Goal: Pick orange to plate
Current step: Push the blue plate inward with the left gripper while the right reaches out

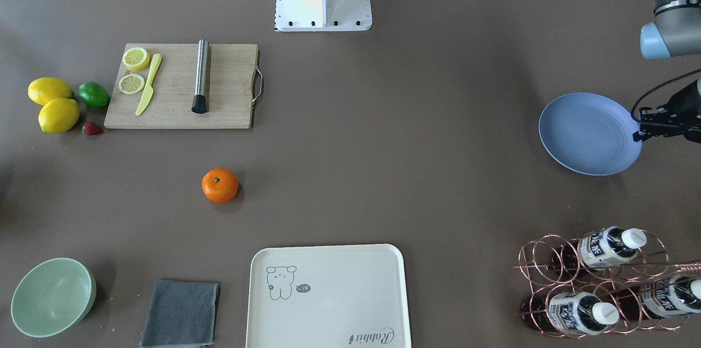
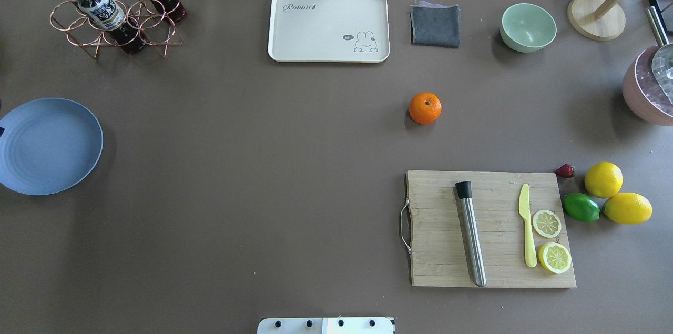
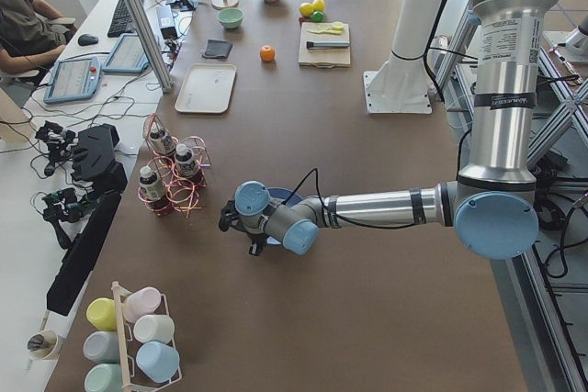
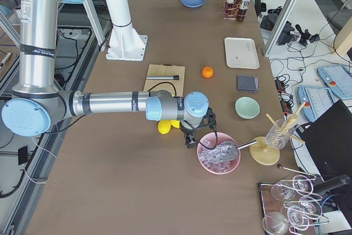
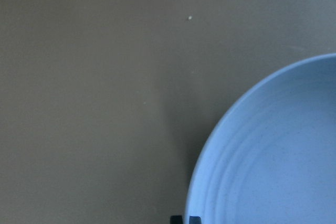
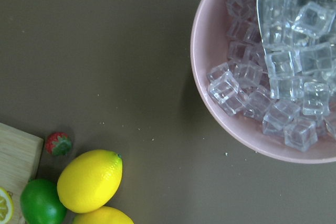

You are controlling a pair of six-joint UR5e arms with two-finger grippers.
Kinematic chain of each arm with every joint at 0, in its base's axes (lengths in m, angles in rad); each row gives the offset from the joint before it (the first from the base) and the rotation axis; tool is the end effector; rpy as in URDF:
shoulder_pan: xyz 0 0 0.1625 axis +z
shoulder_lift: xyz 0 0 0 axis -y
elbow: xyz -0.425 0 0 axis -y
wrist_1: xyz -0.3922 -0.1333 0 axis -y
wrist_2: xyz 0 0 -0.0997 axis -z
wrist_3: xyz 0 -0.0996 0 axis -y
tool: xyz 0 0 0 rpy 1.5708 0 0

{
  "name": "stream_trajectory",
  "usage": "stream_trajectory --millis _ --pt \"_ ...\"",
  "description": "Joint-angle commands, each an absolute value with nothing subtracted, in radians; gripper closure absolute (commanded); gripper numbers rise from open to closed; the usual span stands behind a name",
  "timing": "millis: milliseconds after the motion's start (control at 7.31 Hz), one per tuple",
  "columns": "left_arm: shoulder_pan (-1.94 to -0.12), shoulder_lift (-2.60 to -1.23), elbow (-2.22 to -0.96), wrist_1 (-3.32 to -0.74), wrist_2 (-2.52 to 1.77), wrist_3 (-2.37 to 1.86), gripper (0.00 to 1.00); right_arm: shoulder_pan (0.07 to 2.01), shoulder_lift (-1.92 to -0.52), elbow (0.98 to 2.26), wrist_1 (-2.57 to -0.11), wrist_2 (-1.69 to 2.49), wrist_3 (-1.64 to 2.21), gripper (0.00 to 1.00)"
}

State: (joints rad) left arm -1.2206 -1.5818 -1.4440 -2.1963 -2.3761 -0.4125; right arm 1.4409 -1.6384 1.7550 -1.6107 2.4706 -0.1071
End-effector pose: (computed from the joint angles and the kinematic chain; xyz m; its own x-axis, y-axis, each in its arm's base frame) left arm 0.1189 -0.5048 0.6444 0.6057 0.1918 -0.7722 -0.0618 0.9789 0.1947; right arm -0.0054 -0.4682 0.5950 0.5915 -0.2449 0.7682 0.1935 0.9680 0.1597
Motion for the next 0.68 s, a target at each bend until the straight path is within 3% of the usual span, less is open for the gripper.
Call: stream_trajectory --millis 0,274,547 --pt "-1.115 -1.609 -1.656 -2.192 -2.367 -0.782 1.0 1.384 -1.565 1.796 -1.609 2.471 0.052 0.0" --pt "-0.912 -1.675 -1.777 -2.169 -2.263 -1.159 1.0 1.306 -1.459 1.796 -1.605 2.456 0.226 0.0" --pt "-0.733 -1.887 -1.811 -1.931 -2.068 -1.345 1.0 1.162 -1.416 1.79 -1.437 2.363 0.476 0.0"
